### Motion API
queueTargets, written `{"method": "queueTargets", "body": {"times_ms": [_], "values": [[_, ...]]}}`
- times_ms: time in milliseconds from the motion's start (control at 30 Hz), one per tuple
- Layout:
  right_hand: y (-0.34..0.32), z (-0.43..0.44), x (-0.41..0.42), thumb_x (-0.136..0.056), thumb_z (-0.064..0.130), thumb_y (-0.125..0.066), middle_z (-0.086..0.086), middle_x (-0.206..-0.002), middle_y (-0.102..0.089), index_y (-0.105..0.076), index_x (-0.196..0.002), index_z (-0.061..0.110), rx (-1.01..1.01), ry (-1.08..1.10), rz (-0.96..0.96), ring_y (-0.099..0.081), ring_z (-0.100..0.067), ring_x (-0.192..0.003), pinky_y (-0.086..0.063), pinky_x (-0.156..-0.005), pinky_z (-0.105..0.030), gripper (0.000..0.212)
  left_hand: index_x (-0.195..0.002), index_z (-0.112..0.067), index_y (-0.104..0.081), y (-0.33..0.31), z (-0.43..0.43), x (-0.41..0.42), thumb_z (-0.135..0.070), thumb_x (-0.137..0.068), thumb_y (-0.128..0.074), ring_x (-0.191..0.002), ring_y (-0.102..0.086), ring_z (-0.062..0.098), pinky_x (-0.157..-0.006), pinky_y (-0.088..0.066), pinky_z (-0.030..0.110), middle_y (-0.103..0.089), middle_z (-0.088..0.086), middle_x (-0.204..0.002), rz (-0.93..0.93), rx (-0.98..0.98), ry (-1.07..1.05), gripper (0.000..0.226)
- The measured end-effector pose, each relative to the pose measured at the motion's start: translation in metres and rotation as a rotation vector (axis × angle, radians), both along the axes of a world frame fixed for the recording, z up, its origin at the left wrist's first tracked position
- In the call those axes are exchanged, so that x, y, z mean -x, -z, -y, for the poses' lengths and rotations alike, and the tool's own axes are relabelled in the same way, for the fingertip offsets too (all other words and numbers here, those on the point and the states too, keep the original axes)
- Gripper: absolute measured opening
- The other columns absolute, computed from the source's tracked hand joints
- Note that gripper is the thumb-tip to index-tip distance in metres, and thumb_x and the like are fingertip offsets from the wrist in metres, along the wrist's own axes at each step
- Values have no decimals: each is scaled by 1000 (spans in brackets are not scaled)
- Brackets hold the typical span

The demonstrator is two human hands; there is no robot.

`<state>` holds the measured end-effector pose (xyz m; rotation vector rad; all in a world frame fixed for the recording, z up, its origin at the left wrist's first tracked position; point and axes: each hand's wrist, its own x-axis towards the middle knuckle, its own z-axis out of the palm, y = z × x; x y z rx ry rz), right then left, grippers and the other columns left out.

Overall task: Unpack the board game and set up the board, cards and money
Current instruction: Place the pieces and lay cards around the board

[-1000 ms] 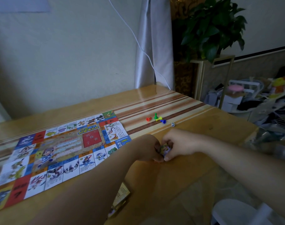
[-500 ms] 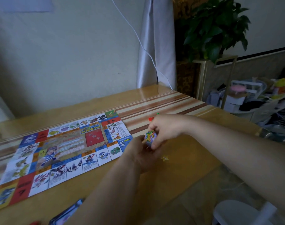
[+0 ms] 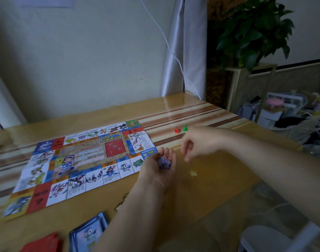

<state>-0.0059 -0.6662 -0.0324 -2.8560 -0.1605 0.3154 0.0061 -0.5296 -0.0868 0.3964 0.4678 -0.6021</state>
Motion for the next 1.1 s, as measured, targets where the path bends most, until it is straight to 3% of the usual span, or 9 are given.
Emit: {"method": "queueTargets", "body": {"times_ms": [67,167,367,533,633,767,833,900,1100], "values": [[13,-2,6,-83,24,-71,0,-96,-70,-68,-105,17,163,-28,-129,-66,-14,-88,-52,-77,-25,23,-87,1,-59,-2,-3,1,-13,-100,-43,-77,-59,18,-70,-54,32,-60,11,-89,0,5,-10,25],[27,-7,7,-79,23,-74,-1,-101,-67,-66,-109,14,209,23,-177,-63,-16,-92,-51,-79,-27,32,-86,-3,-59,-4,-5,2,-15,-99,-44,-72,-58,13,-69,-52,23,-61,9,-83,9,-8,-16,23],[28,-6,-1,-78,13,-75,3,-84,-59,-66,-107,9,95,107,-268,-61,-13,-75,-52,-59,-17,30,-82,-5,-56,-12,-12,6,-14,-97,-44,-61,-47,8,-55,-37,18,-55,3,-71,-11,5,-13,21],[29,-9,1,-78,18,-76,-1,-100,-67,-68,-107,13,176,114,-215,-65,-17,-85,-52,-74,-25,30,-80,-6,-55,-11,-23,11,-10,-95,-38,-53,-34,7,-42,-30,16,-44,1,-63,15,23,46,23],[30,-11,0,-79,16,-75,-3,-100,-69,-70,-103,12,192,124,-189,-63,-15,-80,-53,-76,-26,25,-78,-7,-55,-10,-32,16,-13,-95,-39,-50,-33,7,-37,-30,16,-44,1,-57,27,42,61,25],[29,-11,0,-79,13,-75,-5,-99,-68,-71,-100,9,126,164,-209,-64,-17,-78,-55,-71,-24,22,-86,-1,-63,-15,-46,26,-13,-96,-44,-60,-56,13,-57,-48,18,-62,7,-67,54,95,44,24],[28,-12,0,-79,11,-74,-3,-95,-65,-70,-102,8,83,179,-223,-64,-18,-82,-56,-68,-22,23,-97,5,-66,-19,-54,32,-10,-96,-44,-73,-66,22,-72,-56,27,-70,15,-82,93,132,35,26],[28,-12,1,-79,11,-74,0,-87,-62,-70,-102,8,49,191,-221,-63,-17,-84,-56,-67,-20,23,-104,11,-64,-21,-63,36,-8,-96,-42,-90,-67,31,-83,-54,39,-69,24,-98,136,128,29,30],[34,-16,8,-79,13,-74,-2,-92,-66,-70,-90,13,15,235,-132,-64,-15,-88,-55,-71,-21,12,-114,15,-57,-17,-82,41,-6,-96,-40,-109,-57,39,-84,-49,48,-58,34,-113,153,10,8,32]]}}
